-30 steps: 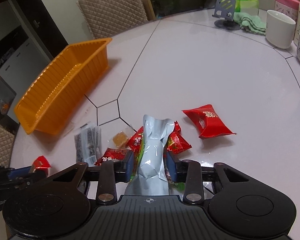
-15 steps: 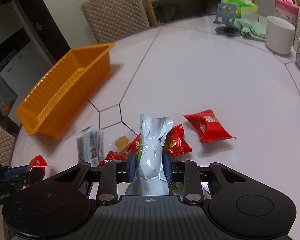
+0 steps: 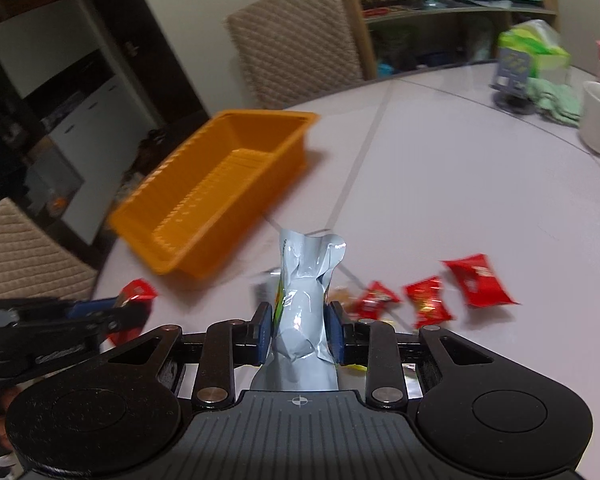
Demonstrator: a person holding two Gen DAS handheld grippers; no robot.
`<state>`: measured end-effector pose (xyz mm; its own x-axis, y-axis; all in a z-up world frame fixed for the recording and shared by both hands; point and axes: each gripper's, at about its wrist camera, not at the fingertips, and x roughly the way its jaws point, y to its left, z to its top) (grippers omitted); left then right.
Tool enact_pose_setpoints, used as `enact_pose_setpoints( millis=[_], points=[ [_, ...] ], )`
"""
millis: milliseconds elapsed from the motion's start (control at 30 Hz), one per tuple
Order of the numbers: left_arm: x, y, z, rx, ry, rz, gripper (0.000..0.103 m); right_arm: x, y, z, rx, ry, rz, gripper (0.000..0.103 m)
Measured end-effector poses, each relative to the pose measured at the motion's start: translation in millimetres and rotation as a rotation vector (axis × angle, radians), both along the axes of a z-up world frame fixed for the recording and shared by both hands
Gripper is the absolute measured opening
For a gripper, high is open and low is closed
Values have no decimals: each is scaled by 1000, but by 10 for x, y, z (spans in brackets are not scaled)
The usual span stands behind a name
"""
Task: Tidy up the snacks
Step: 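Carry both packets over the orange tray with both tools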
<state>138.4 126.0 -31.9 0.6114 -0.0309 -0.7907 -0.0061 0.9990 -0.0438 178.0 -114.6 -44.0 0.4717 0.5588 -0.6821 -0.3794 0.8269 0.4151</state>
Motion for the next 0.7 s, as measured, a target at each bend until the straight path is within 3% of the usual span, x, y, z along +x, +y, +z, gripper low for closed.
enact_pose_setpoints(
  millis=[400,700],
  points=[
    [110,438,219,31,-48,80,20,113,768,170,57,2,162,30],
    [491,791,289,37,-80,113,20,509,1393,196,67,-34,182,30]
  ],
)
